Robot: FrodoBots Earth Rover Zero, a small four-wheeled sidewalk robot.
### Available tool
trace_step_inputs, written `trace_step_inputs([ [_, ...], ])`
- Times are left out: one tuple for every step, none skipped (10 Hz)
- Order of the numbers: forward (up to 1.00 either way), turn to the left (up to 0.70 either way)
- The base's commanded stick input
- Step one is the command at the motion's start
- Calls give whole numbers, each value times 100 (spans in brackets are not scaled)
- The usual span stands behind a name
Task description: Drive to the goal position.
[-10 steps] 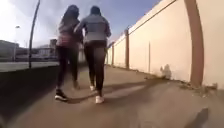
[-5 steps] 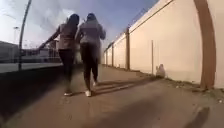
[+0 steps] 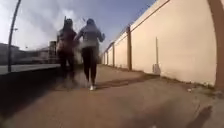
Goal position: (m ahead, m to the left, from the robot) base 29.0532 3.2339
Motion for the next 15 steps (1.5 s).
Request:
trace_step_inputs([
  [70, 0],
  [70, 0],
  [70, 0],
  [70, 0],
  [70, 0],
  [70, 0],
  [70, 0],
  [70, 0],
  [70, 0],
  [70, 0],
  [70, 0],
  [70, 0],
  [70, 0],
  [70, 0],
  [70, 0],
])
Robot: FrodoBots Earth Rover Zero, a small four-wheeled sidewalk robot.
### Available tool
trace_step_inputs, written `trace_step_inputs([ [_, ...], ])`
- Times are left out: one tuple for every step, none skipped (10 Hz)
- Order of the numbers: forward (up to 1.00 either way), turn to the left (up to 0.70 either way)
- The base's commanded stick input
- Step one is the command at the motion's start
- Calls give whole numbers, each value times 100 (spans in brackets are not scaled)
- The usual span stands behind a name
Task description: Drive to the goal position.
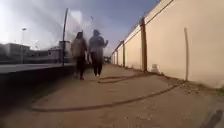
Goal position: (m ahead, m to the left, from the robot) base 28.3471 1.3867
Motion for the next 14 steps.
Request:
trace_step_inputs([
  [70, 0],
  [70, 0],
  [70, 0],
  [70, 0],
  [70, 0],
  [70, 0],
  [70, 0],
  [70, 0],
  [70, 0],
  [70, 0],
  [70, 14],
  [70, 27],
  [70, 27],
  [70, 0],
])
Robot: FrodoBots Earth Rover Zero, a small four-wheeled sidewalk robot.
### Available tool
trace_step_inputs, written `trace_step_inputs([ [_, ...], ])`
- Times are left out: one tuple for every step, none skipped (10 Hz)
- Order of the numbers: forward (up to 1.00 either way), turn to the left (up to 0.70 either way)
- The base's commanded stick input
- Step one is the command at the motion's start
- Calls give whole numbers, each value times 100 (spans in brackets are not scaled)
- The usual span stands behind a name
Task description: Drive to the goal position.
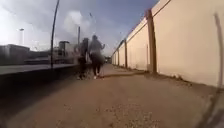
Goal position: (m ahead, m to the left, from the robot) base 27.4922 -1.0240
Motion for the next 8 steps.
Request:
trace_step_inputs([
  [70, 0],
  [70, 0],
  [70, 0],
  [70, 0],
  [70, 0],
  [70, 0],
  [70, 0],
  [70, 0],
])
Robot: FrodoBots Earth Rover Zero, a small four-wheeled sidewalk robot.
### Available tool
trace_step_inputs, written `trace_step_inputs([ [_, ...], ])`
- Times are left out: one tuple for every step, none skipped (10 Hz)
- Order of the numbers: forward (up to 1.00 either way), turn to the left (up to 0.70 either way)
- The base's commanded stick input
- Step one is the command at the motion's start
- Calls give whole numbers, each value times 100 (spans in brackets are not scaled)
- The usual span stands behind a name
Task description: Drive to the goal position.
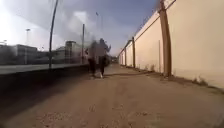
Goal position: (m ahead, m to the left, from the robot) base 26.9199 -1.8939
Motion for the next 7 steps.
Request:
trace_step_inputs([
  [70, 0],
  [70, 0],
  [70, 0],
  [70, 0],
  [70, 0],
  [70, 0],
  [70, 0],
])
